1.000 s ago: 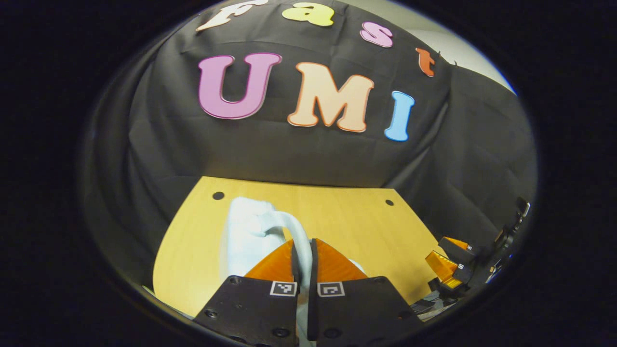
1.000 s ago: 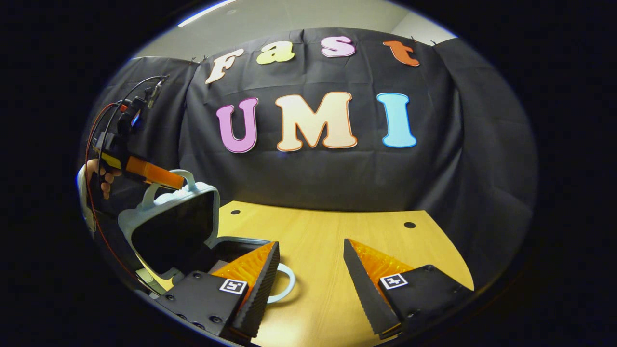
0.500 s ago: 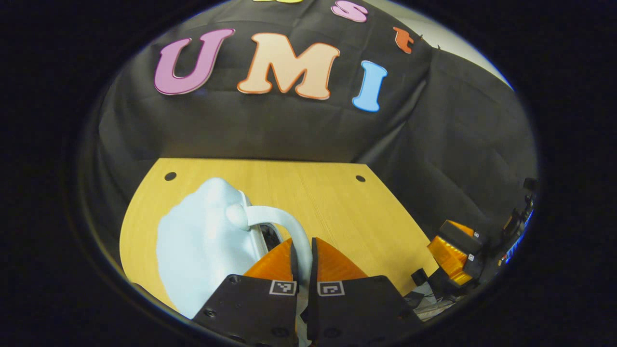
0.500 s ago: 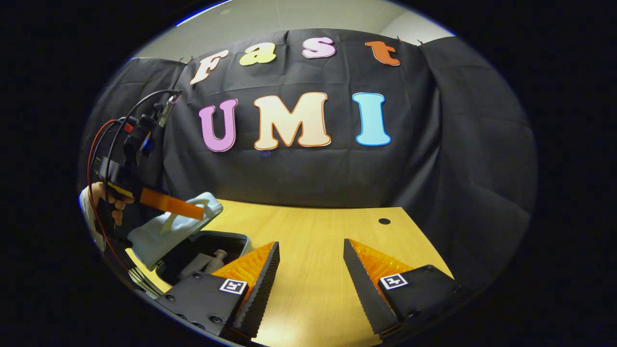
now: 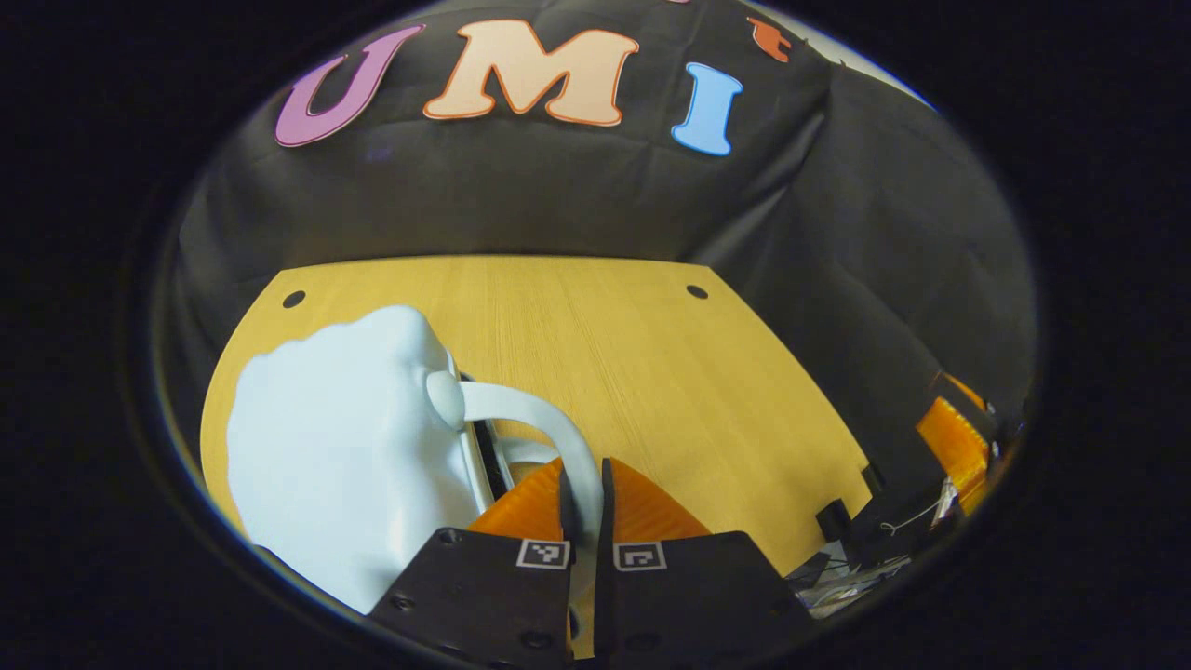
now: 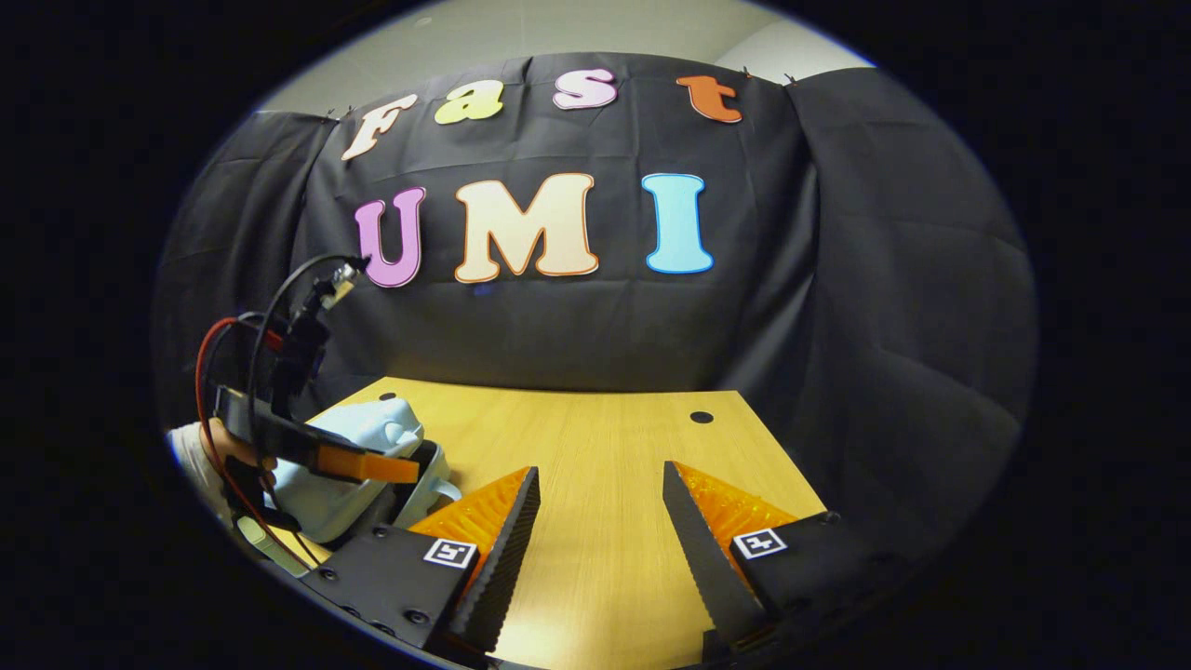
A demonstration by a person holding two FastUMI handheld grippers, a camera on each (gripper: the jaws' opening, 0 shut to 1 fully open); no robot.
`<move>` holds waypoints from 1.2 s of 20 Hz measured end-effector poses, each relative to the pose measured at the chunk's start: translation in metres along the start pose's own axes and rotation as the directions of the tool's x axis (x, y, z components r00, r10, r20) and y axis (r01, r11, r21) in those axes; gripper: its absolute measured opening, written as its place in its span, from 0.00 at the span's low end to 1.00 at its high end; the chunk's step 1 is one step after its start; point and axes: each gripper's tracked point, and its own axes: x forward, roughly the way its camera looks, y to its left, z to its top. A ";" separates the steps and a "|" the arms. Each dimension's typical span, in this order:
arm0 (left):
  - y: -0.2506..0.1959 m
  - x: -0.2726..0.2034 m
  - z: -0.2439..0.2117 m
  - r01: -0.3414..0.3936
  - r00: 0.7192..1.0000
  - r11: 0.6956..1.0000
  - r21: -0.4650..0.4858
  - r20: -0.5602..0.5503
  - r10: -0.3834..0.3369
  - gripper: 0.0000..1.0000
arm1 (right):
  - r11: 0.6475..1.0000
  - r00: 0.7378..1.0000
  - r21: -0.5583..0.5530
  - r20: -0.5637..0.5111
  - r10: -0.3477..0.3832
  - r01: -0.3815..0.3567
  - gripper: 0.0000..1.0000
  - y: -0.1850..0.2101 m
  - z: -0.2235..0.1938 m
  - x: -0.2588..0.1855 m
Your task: First open the suitcase, pack the skin care products into it, and then close the suitcase.
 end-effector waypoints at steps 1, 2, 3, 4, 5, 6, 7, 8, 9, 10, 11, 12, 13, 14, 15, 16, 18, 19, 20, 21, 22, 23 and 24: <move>0.000 0.006 -0.006 -0.007 1.000 1.000 0.002 -0.014 0.007 0.03 | 1.000 1.000 -0.003 0.003 -0.003 0.003 0.85 -0.002 0.001 -0.001; -0.001 0.012 -0.012 -0.014 1.000 1.000 -0.002 -0.025 0.014 0.03 | 1.000 1.000 -0.006 0.005 -0.006 0.006 0.85 -0.004 0.002 -0.002; -0.003 0.016 -0.018 -0.022 0.999 1.000 0.002 -0.030 0.023 0.03 | 1.000 1.000 -0.007 0.006 -0.007 0.007 0.85 -0.006 0.002 -0.003; -0.004 0.021 -0.024 -0.024 0.999 1.000 0.002 -0.038 0.024 0.03 | 1.000 1.000 -0.009 0.006 -0.009 0.009 0.85 -0.008 0.002 -0.003; -0.002 0.027 -0.028 -0.027 0.999 1.000 0.007 -0.043 0.027 0.04 | 1.000 1.000 -0.010 0.004 -0.009 0.009 0.85 -0.009 0.002 -0.004; -0.003 0.033 -0.034 -0.034 0.998 0.999 0.013 -0.053 0.035 0.05 | 1.000 1.000 -0.012 0.003 -0.010 0.010 0.85 -0.011 0.000 -0.004; -0.003 0.038 -0.038 -0.057 0.997 0.997 0.046 -0.055 0.059 0.07 | 1.000 1.000 -0.013 0.003 -0.009 0.009 0.85 -0.012 0.001 -0.004; -0.002 0.041 -0.039 -0.087 0.994 0.991 0.099 -0.054 0.092 0.07 | 1.000 1.000 -0.013 0.004 -0.009 0.009 0.85 -0.013 0.000 -0.003; 0.001 0.043 -0.043 -0.111 0.992 0.982 0.150 -0.050 0.120 0.08 | 1.000 1.000 -0.010 0.007 -0.008 0.008 0.85 -0.013 0.002 -0.003; -0.003 0.044 -0.045 -0.115 0.991 0.979 0.169 -0.054 0.126 0.12 | 1.000 1.000 -0.009 0.011 -0.006 0.007 0.85 -0.014 0.003 -0.004; -0.010 0.041 -0.045 -0.114 0.992 0.977 0.181 -0.040 0.123 0.16 | 1.000 1.000 -0.010 0.017 -0.007 0.007 0.85 -0.015 0.005 -0.005; -0.016 0.039 -0.040 -0.116 0.993 0.974 0.194 -0.007 0.120 0.37 | 1.000 1.000 -0.013 0.025 -0.007 0.008 0.85 -0.016 0.007 -0.004; -0.024 0.032 -0.034 -0.125 0.992 0.971 0.204 0.023 0.123 0.57 | 1.000 0.999 -0.015 0.034 -0.007 0.007 0.85 -0.017 0.010 -0.003; -0.028 0.024 -0.028 -0.142 0.989 0.966 0.214 0.062 0.131 0.78 | 1.000 0.999 -0.015 0.041 -0.003 0.004 0.85 -0.017 0.011 -0.003; -0.026 0.011 -0.013 -0.177 0.980 0.957 0.229 0.126 0.151 0.99 | 1.000 0.999 -0.014 0.045 0.001 0.000 0.85 -0.017 0.013 -0.002; -0.028 -0.002 0.004 -0.197 0.969 0.952 0.236 0.193 0.152 1.00 | 1.000 0.999 -0.012 0.052 0.005 -0.005 0.85 -0.016 0.016 -0.001; -0.034 -0.031 0.041 -0.242 0.933 0.944 0.223 0.321 0.164 0.97 | 1.000 0.998 -0.008 0.067 0.010 -0.009 0.86 -0.015 0.022 0.002; -0.039 -0.049 0.063 -0.255 0.905 0.946 0.199 0.394 0.161 0.97 | 1.000 0.997 -0.004 0.075 0.017 -0.017 0.86 -0.013 0.029 0.003; -0.042 -0.068 0.084 -0.262 0.874 0.950 0.169 0.459 0.160 0.96 | 1.000 0.995 -0.004 0.095 0.023 -0.023 0.88 -0.011 0.039 0.002; -0.047 -0.087 0.101 -0.258 0.845 0.957 0.137 0.513 0.154 0.96 | 1.000 0.992 -0.006 0.124 0.024 -0.023 0.89 -0.009 0.052 0.001; -0.051 -0.105 0.115 -0.245 0.821 0.963 0.112 0.552 0.144 0.96 | 1.000 0.987 -0.007 0.159 0.026 -0.026 0.93 -0.007 0.066 0.000; -0.056 -0.122 0.126 -0.238 0.800 0.967 0.094 0.583 0.140 0.96 | 0.999 0.979 -0.004 0.201 0.033 -0.033 0.96 -0.004 0.083 -0.002; -0.056 -0.137 0.139 -0.240 0.782 0.968 0.079 0.606 0.144 0.96 | 0.999 0.968 -0.002 0.248 0.040 -0.041 0.97 0.000 0.100 -0.005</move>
